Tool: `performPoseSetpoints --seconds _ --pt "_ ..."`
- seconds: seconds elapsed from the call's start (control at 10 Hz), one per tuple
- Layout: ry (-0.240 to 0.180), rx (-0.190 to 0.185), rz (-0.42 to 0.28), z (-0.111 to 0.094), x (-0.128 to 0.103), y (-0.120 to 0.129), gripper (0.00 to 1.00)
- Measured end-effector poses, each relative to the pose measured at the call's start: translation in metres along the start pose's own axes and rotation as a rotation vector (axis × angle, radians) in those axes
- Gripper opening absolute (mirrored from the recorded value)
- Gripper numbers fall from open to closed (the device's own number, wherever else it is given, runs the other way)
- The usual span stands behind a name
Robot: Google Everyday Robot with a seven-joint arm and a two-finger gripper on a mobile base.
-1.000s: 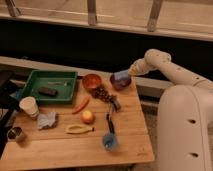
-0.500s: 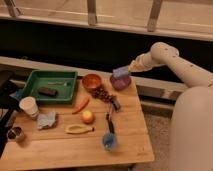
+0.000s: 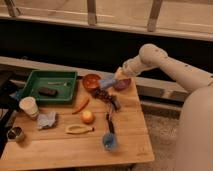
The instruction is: Place sponge in metal cup
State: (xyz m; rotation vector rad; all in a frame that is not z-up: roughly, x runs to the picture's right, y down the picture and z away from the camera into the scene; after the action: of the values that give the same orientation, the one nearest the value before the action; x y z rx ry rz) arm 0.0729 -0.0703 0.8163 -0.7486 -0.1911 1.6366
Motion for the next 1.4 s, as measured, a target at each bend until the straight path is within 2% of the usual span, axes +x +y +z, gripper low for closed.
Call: performPoseSetpoints --seconds 0.3,0.8,1.0,1.1,1.4 --pt "0.095 -0.152 -0.05 0.027 0.019 0.062 0.07" --pt "0.099 -0.159 -0.052 0.028 0.02 0.064 0.07" --pt "0.088 -0.13 -0.072 0.027 0.02 0.065 0.07" --pt "0.092 -0.122 -0.1 0.032 0.023 0.077 0.07" --pt "0.12 -0.133 -0.201 0.041 0.052 0.124 0.07"
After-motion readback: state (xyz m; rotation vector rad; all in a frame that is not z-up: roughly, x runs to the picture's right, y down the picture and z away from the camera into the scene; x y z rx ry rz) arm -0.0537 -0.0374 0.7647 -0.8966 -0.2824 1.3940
